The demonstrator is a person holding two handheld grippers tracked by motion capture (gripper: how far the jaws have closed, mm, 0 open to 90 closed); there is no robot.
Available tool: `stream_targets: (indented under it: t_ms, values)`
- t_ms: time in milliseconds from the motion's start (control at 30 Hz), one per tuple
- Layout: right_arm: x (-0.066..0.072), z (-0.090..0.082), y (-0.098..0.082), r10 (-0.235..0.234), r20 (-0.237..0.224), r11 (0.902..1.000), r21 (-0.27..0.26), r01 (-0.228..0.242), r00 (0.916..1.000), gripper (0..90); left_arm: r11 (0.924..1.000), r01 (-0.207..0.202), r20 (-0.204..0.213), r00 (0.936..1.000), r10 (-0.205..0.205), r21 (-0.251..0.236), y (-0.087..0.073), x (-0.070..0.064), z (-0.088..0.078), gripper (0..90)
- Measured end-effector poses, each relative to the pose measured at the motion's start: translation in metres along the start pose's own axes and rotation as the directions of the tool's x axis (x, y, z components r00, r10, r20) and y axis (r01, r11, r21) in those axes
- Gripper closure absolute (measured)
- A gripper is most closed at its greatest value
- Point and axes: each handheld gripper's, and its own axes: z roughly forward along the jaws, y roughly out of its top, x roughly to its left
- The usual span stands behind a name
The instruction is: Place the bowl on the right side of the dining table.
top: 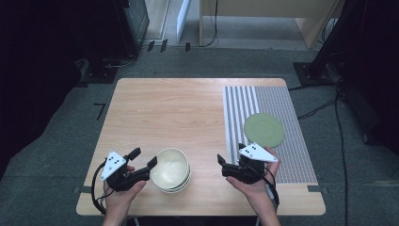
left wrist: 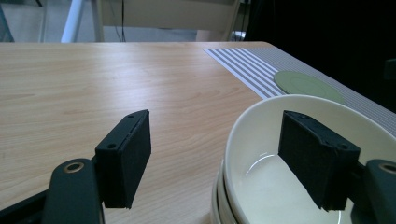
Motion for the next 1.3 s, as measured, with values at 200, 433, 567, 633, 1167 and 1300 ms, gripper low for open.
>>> stream_targets:
  t_ms: [200, 433, 567, 633, 1167, 1300]
  values:
    - [0.012, 0.001, 0.001, -0.011, -0.034, 0.9996, -0.026, 0.01, 0.9994, 25.7, 0.9988, -0.016, 0.021, 0.9997, 0.015, 0.047, -0.002, -0.002, 0.004, 36.3]
    - [0.02, 0.005, 0.0, 0.012, -0.071, 0.9991, -0.039, -0.015, 0.9974, 34.6, 0.9948, -0.026, 0.011, 0.9996, 0.025, 0.099, -0.005, -0.005, 0.01, 43.1]
    - [0.026, 0.008, 0.0, 0.011, -0.084, 0.9994, -0.03, -0.014, 0.9964, 37.4, 0.9923, -0.03, -0.004, 0.9995, 0.03, 0.12, -0.007, -0.01, 0.014, 49.4]
    - [0.029, 0.009, 0.0, 0.008, -0.087, 0.9995, -0.029, -0.01, 0.9961, 38.4, 0.9911, -0.031, -0.009, 0.9994, 0.033, 0.129, -0.006, -0.011, 0.015, 51.9]
    - [0.048, 0.022, 0.019, -0.029, -0.156, 0.9994, -0.02, 0.027, 0.9874, 46.6, 0.9745, -0.062, -0.031, 0.997, 0.071, 0.216, 0.003, -0.015, 0.03, 76.7]
    - [0.056, 0.029, 0.016, -0.058, -0.177, 0.9983, -0.005, 0.058, 0.9826, 47.4, 0.9701, -0.097, -0.035, 0.9936, 0.107, 0.222, 0.003, -0.017, 0.032, 78.1]
